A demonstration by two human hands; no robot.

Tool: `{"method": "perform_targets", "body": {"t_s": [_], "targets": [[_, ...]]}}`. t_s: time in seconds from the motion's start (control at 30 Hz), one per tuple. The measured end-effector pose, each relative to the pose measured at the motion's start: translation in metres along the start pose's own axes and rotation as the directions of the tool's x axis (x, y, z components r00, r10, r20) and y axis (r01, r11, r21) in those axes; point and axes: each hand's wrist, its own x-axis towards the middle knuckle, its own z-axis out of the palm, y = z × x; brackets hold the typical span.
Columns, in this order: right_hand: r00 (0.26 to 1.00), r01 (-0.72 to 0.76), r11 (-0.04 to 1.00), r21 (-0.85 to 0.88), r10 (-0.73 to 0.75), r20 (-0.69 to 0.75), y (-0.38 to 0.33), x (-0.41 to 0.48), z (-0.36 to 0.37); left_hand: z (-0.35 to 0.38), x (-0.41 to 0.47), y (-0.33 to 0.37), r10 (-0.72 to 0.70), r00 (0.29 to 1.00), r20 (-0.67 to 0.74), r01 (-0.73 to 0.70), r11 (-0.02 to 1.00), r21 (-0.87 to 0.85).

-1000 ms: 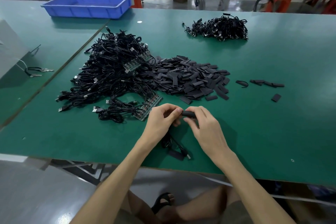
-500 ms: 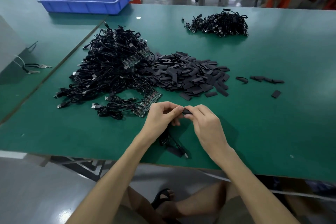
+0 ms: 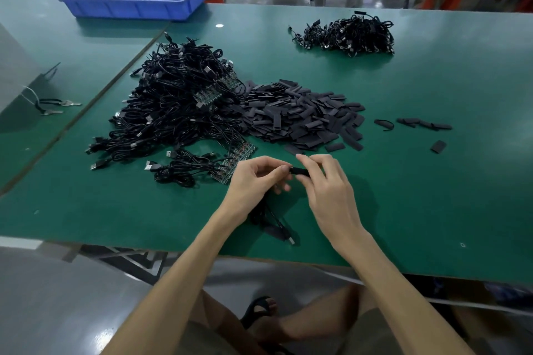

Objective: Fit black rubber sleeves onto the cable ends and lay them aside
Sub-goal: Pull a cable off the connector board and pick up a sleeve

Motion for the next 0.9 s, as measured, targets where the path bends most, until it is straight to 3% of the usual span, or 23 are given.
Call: {"method": "perform_targets", "body": {"t_s": [0.53,0.9], "targets": [[0.999,-0.03,0.985,0.168,0.027,0.022,-0.0028,-0.003,-0.002,0.0023,-0.0006,0.0001,-0.004,1.0,0.01,0.003,0.996,0.087],[1.0,0.013,0.988,0.153,-0.016,0.018,-0.002,-0.0031,-0.0027,0.0003,0.0012,0.0009,0.004,0.999,0.033,-0.008,0.995,0.104]]}}
